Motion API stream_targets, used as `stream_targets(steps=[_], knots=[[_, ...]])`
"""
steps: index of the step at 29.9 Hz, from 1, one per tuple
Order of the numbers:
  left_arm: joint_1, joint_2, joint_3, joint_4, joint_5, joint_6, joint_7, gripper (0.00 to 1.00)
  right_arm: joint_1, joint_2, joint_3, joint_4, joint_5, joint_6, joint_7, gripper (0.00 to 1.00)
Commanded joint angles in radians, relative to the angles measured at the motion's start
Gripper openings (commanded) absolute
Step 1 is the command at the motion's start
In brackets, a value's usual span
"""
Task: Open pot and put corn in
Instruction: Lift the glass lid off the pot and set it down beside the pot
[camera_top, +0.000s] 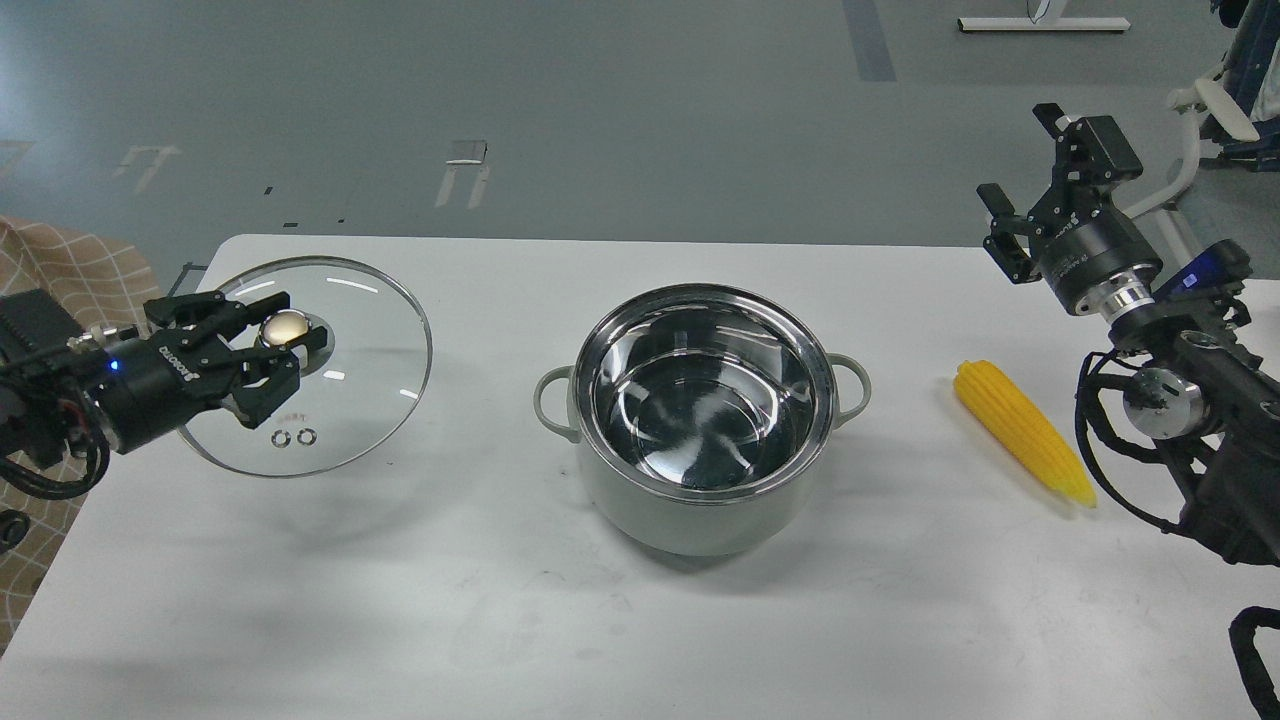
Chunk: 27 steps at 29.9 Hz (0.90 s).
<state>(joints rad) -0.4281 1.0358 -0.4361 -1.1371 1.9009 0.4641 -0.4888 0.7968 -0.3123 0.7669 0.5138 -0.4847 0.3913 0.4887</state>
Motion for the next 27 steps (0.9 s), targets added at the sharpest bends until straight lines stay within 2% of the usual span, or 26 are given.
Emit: stream_targets(steps=[1,14,21,23,26,27], knots=[[0.040,-0.026,0.002,0.042,0.001,0.025,0.000,0.05,-0.004,0.002,0.000,0.000,0.000,0.000,0.000,1.00],[0.111,-0.161,0.002,0.204,-0.005,0.025,0.000,0.10,-0.013,0.002,0.000,0.000,0.000,0.000,0.000,1.00],[0.111,-0.195,0.002,0.258,-0.006,0.025,0.000,0.18,-0.016,0.002,0.000,0.000,0.000,0.000,0.000,1.00],[0.111,-0.195,0.002,0.258,-0.005,0.025,0.000,0.24,-0.016,0.002,0.000,0.000,0.000,0.000,0.000,1.00],[0.111,-0.195,0.002,0.258,-0.005,0.025,0.000,0.46,-0.016,0.002,-0.001,0.002,0.000,0.000,0.000,1.00],[0.111,-0.195,0.002,0.258,-0.006,0.025,0.000,0.50,-0.016,0.002,-0.001,0.002,0.000,0.000,0.000,1.00]])
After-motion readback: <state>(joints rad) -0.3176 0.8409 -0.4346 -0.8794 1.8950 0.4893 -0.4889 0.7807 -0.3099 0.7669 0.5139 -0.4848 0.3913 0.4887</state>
